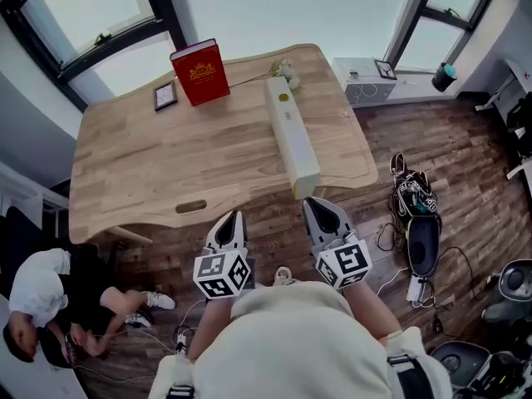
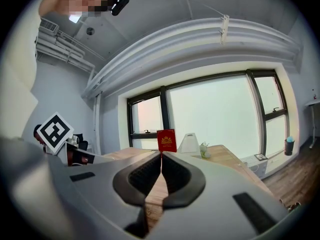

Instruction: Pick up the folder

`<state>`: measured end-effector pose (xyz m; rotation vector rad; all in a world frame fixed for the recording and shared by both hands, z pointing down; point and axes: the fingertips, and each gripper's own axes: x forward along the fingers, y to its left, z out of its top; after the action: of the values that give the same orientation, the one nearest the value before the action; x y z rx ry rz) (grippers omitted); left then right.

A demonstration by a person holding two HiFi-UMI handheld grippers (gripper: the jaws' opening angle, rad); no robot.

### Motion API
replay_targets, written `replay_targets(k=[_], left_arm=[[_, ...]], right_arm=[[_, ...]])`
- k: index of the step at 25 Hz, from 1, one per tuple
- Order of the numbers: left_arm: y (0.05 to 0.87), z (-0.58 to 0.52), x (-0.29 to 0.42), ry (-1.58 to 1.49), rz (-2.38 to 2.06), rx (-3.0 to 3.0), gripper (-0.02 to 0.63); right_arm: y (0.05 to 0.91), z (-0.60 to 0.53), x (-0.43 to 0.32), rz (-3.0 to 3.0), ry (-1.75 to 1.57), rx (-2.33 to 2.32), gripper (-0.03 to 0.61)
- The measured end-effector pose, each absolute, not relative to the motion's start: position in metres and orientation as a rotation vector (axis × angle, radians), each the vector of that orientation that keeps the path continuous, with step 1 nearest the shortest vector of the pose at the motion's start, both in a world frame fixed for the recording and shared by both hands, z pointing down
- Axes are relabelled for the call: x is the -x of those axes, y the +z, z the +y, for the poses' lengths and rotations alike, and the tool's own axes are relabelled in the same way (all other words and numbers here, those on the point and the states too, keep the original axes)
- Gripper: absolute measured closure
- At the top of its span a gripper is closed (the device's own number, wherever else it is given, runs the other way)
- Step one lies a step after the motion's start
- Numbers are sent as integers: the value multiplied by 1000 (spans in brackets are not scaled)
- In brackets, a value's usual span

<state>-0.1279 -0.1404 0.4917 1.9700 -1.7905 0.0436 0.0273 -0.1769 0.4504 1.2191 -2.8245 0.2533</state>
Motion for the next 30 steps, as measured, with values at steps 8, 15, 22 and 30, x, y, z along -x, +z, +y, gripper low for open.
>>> replay_targets(k=[8,15,22,30], left_arm=[[493,-148,122,59,-1736,-2007,592],[497,-156,128,63,-1681,-2024,592],[495,-176,131,73,-1635,-2068,592],[496,-190,129,113,-1593,-2111,592]], right_arm=[[457,-177,-39,-2776,271,-1306,557],[468,-177,-41,-2715,283,-1378,557],[473,-184,-42,-2667,285,-1438,557],[481,-194,-39,-2639,302,-1465,557]])
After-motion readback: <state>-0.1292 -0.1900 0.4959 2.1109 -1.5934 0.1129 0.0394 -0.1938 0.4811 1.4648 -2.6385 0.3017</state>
